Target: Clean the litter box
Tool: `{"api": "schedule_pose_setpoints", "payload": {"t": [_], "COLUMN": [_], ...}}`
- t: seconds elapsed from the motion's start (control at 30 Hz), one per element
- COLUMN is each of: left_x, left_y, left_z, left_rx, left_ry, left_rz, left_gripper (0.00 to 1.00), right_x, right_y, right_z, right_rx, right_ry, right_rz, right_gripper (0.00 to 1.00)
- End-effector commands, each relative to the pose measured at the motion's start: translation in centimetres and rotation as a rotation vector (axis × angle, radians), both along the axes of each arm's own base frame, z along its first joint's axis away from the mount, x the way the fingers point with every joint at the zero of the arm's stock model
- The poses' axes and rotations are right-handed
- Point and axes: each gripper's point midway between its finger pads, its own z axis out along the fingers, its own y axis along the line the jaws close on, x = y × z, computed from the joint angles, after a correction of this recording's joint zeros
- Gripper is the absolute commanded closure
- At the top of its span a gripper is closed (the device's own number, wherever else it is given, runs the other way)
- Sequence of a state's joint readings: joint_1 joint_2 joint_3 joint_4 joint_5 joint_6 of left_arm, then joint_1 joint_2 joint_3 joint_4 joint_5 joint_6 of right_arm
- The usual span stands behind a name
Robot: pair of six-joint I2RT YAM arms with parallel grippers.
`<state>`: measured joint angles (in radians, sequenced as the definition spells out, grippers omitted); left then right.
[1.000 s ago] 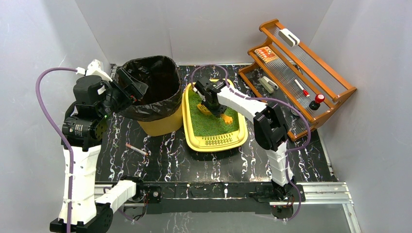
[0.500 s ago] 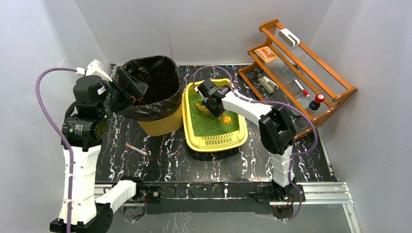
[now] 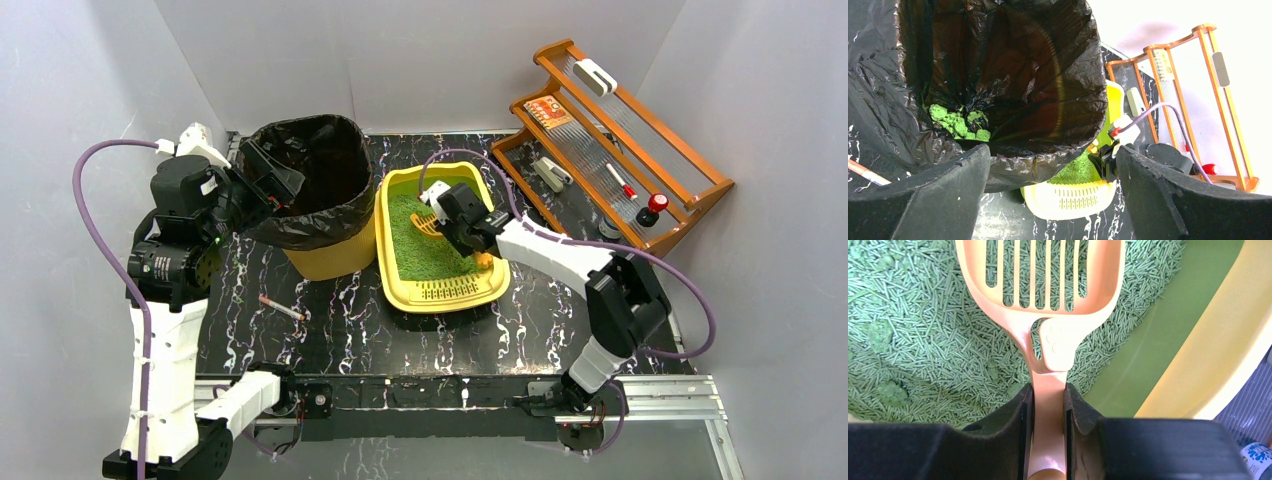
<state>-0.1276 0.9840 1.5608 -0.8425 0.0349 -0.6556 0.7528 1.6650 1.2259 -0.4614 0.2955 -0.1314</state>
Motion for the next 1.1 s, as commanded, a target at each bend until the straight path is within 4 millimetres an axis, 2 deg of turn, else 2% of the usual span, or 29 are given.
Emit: {"api": "schedule_pose_setpoints", "payload": {"t": [0.0, 0.1, 0.27, 0.43, 0.83, 0.93, 1.07], "left_x": [-0.8, -0.9, -0.9, -0.7, -0.4, -0.4, -0.4], "left_y": [0.2, 0.2, 0.2, 0.0, -0.2, -0.2, -0.1], "left_z": [1.5, 1.6, 1.9, 1.9, 1.6, 1.6, 1.5], "left_rx": [-0.003, -0.009, -0.012, -0.019, -0.023, -0.022, -0.019], "left_ry": [-0.048, -0.050, -0.057, -0.054, -0.047, -0.046, -0.046], "left_rz": [0.005, 0.009, 0.011, 0.005, -0.002, -0.002, 0.000], "left_gripper": [0.07, 0.06, 0.06, 0.06, 0.06, 0.06, 0.06], "right_x": [1.7, 1.6, 1.6, 0.2, -0.6, -0.8, -1.9], "right_y": [1.8, 1.8, 1.1, 0.5, -1.0, -1.1, -1.3], "right_z": [3.8, 5.5, 9.7, 12.5, 14.9, 14.6, 13.8], "right_rx": [0.148, 0.182, 0.271, 0.364, 0.287, 0.248, 0.139], "right_ry": [-0.161, -0.222, -0.382, -0.499, -0.623, -0.621, -0.619], "right_rz": [0.045, 0.074, 0.081, 0.124, 0.219, 0.259, 0.413], "right_gripper": [1.00, 1.00, 1.00, 1.00, 1.00, 1.00, 1.00]}}
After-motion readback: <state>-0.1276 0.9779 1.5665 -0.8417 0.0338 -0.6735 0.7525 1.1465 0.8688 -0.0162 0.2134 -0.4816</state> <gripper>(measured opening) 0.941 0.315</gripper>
